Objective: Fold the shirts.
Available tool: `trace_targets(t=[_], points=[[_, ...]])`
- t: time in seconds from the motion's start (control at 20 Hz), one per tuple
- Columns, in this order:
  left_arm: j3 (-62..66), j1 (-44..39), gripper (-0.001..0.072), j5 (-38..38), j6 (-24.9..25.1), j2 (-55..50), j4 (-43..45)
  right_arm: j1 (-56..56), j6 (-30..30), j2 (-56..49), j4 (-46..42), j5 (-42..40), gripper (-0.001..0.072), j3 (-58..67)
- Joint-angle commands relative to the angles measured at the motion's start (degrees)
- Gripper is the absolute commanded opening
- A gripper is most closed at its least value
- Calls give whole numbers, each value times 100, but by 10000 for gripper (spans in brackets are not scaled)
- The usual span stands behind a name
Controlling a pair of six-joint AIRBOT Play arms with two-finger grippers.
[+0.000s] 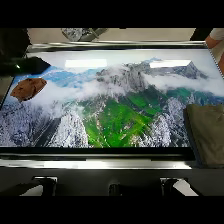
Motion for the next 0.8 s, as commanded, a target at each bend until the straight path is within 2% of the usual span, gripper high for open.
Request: trace_targets(t=[0.0,0.05,0.1,0.15,0.2,0.25,0.3,0.4,0.55,0.75], points=[[1010,-380,23,-181,-1438,-90,3298,1692,-111,44,721,-1392,466,1086],[988,-490,24,-442,-1615,-116,3773,2391,7,20,693,-1189,471,1073],[931,-509,27,-881,-1639,-173,3801,3084,129,-76,616,-688,517,1056],[798,-509,92,-1370,-1637,-234,3713,3821,297,-256,461,-142,573,986],[546,-507,326,-1954,-1637,-293,3569,4487,302,-481,304,452,571,833],[186,-507,604,-2485,-1635,-317,3440,5021,291,-704,160,973,571,629],[-363,-509,670,-2879,-1609,-289,3246,5493,289,-914,96,1366,571,304],[-1611,-509,669,-2852,-1600,2,2704,6107,291,-1117,98,1534,571,-487],[-3414,-509,669,-1987,-1965,723,2048,6419,533,-1123,125,1174,615,-1596],[-4004,-509,668,-1322,-1976,942,1952,6402,876,-1117,-284,966,615,-2022]])
